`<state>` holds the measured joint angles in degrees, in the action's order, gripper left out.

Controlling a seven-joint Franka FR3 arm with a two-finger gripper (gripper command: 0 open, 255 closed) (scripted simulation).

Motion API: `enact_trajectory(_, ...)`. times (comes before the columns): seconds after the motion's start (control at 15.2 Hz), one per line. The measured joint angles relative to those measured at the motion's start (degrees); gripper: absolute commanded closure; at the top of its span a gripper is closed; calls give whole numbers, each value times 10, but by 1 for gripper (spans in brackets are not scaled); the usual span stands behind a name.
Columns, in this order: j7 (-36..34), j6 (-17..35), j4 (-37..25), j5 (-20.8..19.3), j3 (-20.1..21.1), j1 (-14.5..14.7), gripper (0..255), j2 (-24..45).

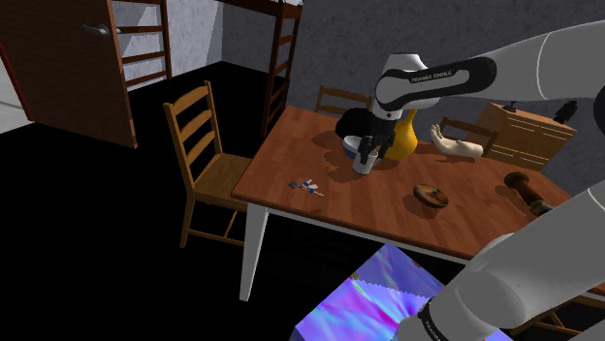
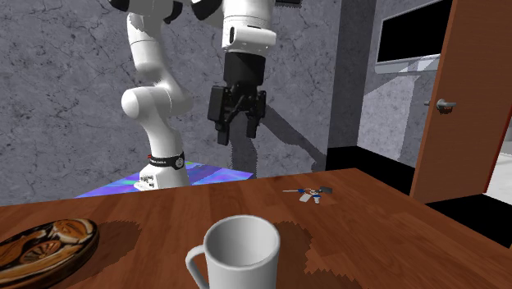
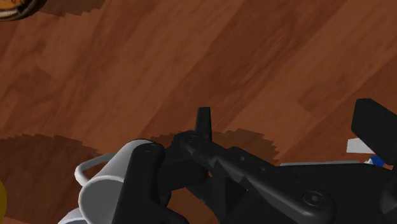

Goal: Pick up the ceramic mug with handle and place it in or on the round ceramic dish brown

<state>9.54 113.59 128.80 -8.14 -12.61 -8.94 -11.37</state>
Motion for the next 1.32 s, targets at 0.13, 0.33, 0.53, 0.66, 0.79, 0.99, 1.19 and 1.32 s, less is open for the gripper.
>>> enact_trajectory(0.13, 19, 18, -28, 7, -12, -5, 0, 38)
enact_trajectory(0.33, 49, 38, -78, 24, -28, -16, 0, 98)
enact_trajectory(0.53, 75, 60, -124, 46, -38, -26, 0, 157)
enact_trajectory(0.66, 95, 72, -153, 61, -44, -37, 0, 193)
enact_trajectory(0.79, 115, 73, -202, 80, -47, -48, 0, 238)
enact_trajectory(0.99, 129, 79, -240, 97, -47, -59, 0, 278)
enact_trajectory(1.19, 134, 97, -233, 101, -46, -63, 0, 289)
enact_trajectory(1.32, 136, 109, -228, 104, -45, -64, 0, 296)
